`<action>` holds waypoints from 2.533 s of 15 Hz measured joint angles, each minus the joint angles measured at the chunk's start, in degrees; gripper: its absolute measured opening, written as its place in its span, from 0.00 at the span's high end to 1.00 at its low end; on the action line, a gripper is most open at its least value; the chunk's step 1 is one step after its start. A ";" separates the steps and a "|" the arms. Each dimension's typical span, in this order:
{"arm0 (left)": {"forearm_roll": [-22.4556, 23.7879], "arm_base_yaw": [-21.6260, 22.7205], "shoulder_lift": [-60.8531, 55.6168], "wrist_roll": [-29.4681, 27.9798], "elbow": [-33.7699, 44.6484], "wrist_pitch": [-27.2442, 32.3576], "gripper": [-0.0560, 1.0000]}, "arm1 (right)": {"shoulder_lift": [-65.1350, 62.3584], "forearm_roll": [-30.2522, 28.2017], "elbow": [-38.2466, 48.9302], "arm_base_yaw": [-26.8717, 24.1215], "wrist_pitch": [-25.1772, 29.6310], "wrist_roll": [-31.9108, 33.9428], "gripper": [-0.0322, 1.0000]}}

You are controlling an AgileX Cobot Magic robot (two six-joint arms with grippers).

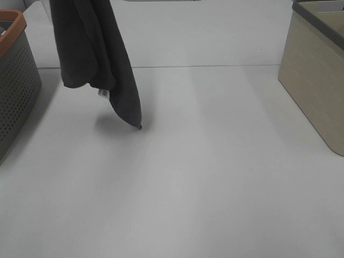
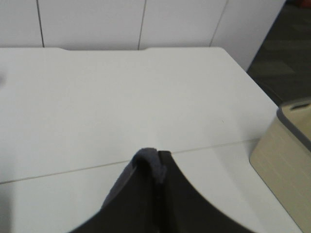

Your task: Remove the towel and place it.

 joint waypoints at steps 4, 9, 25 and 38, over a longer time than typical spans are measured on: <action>-6.70 -0.06 2.81 9.91 0.00 3.67 0.95 | 11.75 20.97 0.00 0.00 -7.56 -20.34 0.36; -9.00 -1.03 5.79 10.94 0.00 3.95 0.95 | 22.86 34.32 0.00 0.00 -11.92 -37.59 0.37; -9.68 -7.10 5.79 17.48 -0.06 9.85 0.95 | 72.36 78.15 -8.88 37.53 -40.16 -89.55 0.43; -9.85 -7.10 5.79 17.48 -0.06 10.20 0.95 | 96.37 78.27 -28.59 37.82 -54.14 -75.57 0.43</action>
